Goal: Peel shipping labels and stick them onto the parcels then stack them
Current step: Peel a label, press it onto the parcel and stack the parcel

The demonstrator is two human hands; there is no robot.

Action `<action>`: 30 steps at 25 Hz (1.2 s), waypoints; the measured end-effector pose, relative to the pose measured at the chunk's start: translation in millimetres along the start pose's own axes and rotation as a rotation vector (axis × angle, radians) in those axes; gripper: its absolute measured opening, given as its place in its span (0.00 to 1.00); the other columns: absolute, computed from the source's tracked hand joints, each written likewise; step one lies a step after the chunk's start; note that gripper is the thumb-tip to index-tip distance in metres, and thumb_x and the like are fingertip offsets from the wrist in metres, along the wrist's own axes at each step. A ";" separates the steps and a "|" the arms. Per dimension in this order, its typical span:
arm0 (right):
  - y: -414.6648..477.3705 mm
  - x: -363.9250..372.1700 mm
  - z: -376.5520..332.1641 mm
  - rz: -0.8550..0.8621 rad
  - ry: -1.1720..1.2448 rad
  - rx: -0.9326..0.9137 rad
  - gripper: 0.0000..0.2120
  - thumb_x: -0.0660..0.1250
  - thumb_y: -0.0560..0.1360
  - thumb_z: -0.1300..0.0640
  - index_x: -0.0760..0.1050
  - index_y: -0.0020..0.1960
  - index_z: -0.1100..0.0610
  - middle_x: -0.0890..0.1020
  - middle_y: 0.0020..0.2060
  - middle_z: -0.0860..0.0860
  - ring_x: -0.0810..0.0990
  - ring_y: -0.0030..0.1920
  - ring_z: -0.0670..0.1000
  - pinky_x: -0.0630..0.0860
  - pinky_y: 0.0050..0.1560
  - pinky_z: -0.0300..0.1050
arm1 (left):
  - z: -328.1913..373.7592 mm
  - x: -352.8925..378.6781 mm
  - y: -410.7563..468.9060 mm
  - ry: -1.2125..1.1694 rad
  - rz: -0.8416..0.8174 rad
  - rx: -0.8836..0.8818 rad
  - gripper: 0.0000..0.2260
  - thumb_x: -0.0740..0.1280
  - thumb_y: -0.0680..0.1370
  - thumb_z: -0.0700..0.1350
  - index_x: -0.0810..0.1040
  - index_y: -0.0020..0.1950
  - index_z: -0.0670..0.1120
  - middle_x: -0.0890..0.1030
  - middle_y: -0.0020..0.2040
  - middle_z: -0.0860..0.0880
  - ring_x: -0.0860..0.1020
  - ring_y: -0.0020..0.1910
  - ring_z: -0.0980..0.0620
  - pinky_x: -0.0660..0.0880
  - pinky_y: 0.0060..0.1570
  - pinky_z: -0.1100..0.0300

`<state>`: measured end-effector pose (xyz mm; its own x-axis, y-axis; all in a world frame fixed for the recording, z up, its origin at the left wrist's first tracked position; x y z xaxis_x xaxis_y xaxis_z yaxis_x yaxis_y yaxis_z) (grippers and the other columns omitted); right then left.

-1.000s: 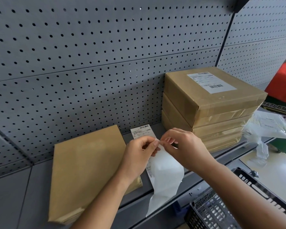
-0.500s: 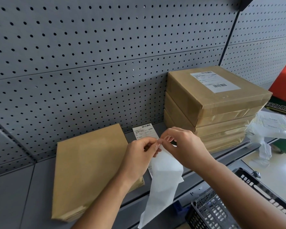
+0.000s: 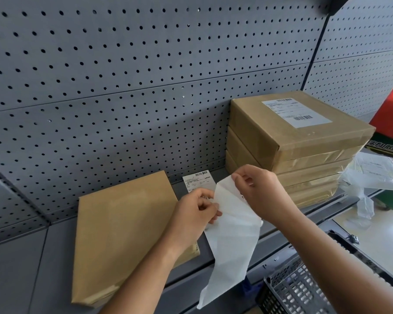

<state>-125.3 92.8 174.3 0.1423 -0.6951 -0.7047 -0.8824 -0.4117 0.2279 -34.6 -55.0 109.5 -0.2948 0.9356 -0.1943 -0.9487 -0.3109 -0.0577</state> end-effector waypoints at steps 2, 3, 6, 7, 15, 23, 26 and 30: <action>-1.7 3.0 -3.6 -0.052 0.031 -0.018 0.07 0.64 0.80 0.50 0.80 0.49 0.50 0.82 0.40 0.41 0.80 0.43 0.41 0.78 0.44 0.41 | 2.4 1.8 -0.2 -0.027 -0.020 -0.033 0.07 0.69 0.81 0.42 0.82 0.57 0.50 0.87 0.40 0.50 0.82 0.39 0.55 0.80 0.43 0.60; -3.7 5.6 -6.9 -0.080 0.036 -0.039 0.07 0.64 0.80 0.51 0.80 0.48 0.50 0.82 0.40 0.41 0.80 0.42 0.40 0.77 0.43 0.38 | 6.9 1.9 -1.6 -0.029 -0.026 -0.034 0.05 0.68 0.81 0.46 0.83 0.55 0.52 0.86 0.40 0.54 0.81 0.39 0.59 0.78 0.42 0.64; -7.7 8.2 -14.6 -0.117 0.058 -0.087 0.07 0.65 0.80 0.52 0.81 0.47 0.50 0.82 0.38 0.41 0.80 0.40 0.39 0.75 0.41 0.33 | 17.1 2.8 -0.8 -0.030 -0.022 -0.011 0.12 0.68 0.80 0.57 0.87 0.47 0.52 0.85 0.46 0.59 0.81 0.45 0.66 0.73 0.45 0.71; -7.9 6.7 -15.1 -0.117 0.072 -0.084 0.08 0.65 0.81 0.51 0.81 0.47 0.50 0.82 0.36 0.41 0.79 0.39 0.39 0.74 0.40 0.33 | 18.6 2.7 1.1 -0.028 -0.015 -0.005 0.12 0.68 0.80 0.57 0.88 0.47 0.52 0.85 0.49 0.57 0.82 0.48 0.63 0.74 0.47 0.70; -16.7 3.2 -5.0 -0.193 0.021 -0.066 0.11 0.69 0.76 0.41 0.80 0.46 0.49 0.83 0.40 0.42 0.82 0.42 0.40 0.80 0.44 0.36 | 19.9 3.6 4.9 -0.098 0.071 0.018 0.12 0.70 0.80 0.49 0.86 0.44 0.42 0.83 0.36 0.53 0.76 0.32 0.66 0.72 0.33 0.73; 10.4 -28.4 12.7 -0.032 0.047 0.071 0.08 0.67 0.78 0.46 0.79 0.43 0.49 0.84 0.38 0.46 0.82 0.39 0.46 0.81 0.42 0.48 | 2.3 9.8 -0.9 -0.046 -0.044 -0.079 0.09 0.72 0.79 0.46 0.84 0.43 0.40 0.85 0.39 0.47 0.79 0.36 0.56 0.75 0.39 0.66; 11.1 -30.9 -2.7 -0.038 0.012 -0.004 0.07 0.66 0.79 0.47 0.78 0.44 0.48 0.83 0.38 0.46 0.80 0.39 0.46 0.75 0.38 0.43 | 1.7 14.3 -3.5 -0.116 -0.120 -0.164 0.06 0.70 0.79 0.41 0.84 0.54 0.41 0.88 0.49 0.44 0.81 0.41 0.56 0.78 0.45 0.65; 5.7 -22.5 -21.7 -0.119 0.038 -0.109 0.07 0.66 0.79 0.47 0.80 0.46 0.48 0.83 0.38 0.45 0.81 0.40 0.47 0.79 0.41 0.47 | 5.7 16.6 1.0 -0.312 -0.117 -0.248 0.15 0.70 0.80 0.53 0.85 0.56 0.42 0.88 0.52 0.44 0.84 0.45 0.51 0.81 0.51 0.56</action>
<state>-123.8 93.3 206.0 0.2613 -0.6587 -0.7056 -0.8047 -0.5523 0.2176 -41.1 -38.9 111.7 -0.2428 0.9612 0.1313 -0.9329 -0.1943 -0.3033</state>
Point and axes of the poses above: each hand's wrist, its own y-axis towards the middle knuckle, its own x-axis out of the palm, z = x × y, the point moved 8 cm from there along y, towards the middle knuckle
